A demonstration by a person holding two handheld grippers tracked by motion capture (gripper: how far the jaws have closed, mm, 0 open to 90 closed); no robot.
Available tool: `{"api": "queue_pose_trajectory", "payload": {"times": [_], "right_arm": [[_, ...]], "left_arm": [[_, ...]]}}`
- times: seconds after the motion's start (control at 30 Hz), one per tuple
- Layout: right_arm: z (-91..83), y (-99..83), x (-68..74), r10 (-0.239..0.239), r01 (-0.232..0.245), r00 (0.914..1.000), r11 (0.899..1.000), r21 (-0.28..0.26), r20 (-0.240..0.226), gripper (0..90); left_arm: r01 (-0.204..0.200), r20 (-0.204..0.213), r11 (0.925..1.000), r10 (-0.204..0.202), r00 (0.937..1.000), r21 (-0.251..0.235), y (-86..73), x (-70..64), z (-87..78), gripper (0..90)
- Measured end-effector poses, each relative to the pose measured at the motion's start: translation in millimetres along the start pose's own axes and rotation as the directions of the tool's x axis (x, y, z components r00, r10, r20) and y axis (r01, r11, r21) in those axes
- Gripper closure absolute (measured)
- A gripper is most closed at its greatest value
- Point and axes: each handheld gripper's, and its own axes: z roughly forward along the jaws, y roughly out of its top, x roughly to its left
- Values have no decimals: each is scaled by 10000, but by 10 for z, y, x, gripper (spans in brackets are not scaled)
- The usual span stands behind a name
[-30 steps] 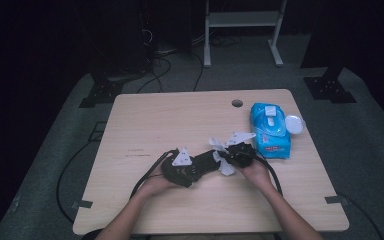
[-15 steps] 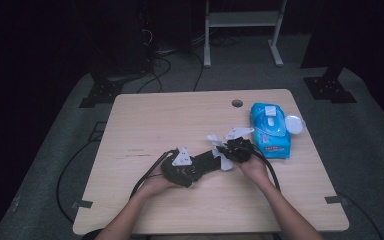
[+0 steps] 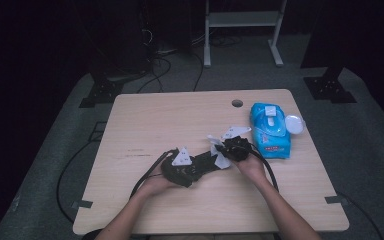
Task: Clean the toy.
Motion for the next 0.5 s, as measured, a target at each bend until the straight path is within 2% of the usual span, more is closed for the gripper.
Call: {"api": "queue_pose_trajectory", "payload": {"times": [0.03,0.17,0.23,0.3,0.37,0.43,0.5], "right_arm": [[-2,1,20,134,-134,9999,9999,-108,-77,812],[82,86,244,-411,394,9964,9989,-240,-740,811],[136,124,369,-675,647,9936,9973,-333,-904,811],[153,149,435,-867,840,9922,9959,-334,-896,811],[133,143,400,-826,811,9931,9965,-221,-831,811],[88,107,286,-764,761,9963,9971,-86,-401,811],[32,45,132,-295,295,9996,9996,-22,-40,811]], "left_arm": [[17,24,10000,-17,10000,-3,-4,3,3,246],[36,4,10000,-36,10000,25,7,1,9,246],[112,42,9999,-112,9999,37,3,5,9,246],[86,45,10000,-86,10000,24,2,5,6,246],[55,14,10000,-55,10000,23,3,1,6,246],[62,11,10000,-62,10000,7,2,0,6,246],[57,20,10000,-57,10000,13,3,2,3,246]]}}
